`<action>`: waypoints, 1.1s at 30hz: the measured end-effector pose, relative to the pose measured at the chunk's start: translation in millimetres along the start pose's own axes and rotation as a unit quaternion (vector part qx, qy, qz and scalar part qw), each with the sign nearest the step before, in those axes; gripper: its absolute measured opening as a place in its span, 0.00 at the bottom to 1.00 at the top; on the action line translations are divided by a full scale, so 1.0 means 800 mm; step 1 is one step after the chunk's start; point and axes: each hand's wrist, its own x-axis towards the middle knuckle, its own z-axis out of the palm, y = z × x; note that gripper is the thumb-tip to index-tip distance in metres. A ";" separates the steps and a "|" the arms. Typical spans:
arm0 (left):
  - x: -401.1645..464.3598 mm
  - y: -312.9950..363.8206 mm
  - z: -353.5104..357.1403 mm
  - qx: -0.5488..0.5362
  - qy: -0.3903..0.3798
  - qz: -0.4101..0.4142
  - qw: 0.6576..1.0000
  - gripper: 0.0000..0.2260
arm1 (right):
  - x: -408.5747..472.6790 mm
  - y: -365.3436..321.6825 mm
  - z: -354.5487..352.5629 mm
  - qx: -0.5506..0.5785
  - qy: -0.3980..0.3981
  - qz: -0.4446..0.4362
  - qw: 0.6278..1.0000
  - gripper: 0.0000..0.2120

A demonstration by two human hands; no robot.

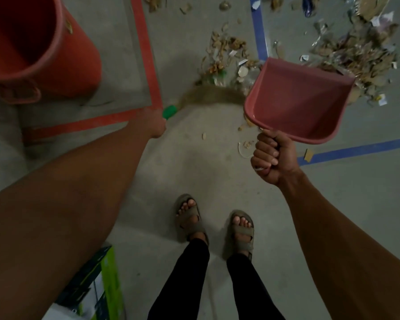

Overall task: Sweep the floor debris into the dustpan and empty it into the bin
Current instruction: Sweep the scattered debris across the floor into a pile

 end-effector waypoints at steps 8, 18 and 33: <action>0.008 0.006 -0.056 -0.103 0.075 -0.031 0.991 0.19 | 0.004 0.007 0.023 0.010 -0.010 -0.010 1.000 0.19; -0.078 -0.029 -0.026 -0.163 -0.058 0.139 0.975 0.21 | -0.008 0.016 0.044 -0.009 -0.005 -0.007 1.000 0.19; -0.043 -0.057 0.001 0.026 -0.025 -0.034 0.999 0.16 | -0.018 0.037 0.011 -0.013 0.009 0.012 1.000 0.19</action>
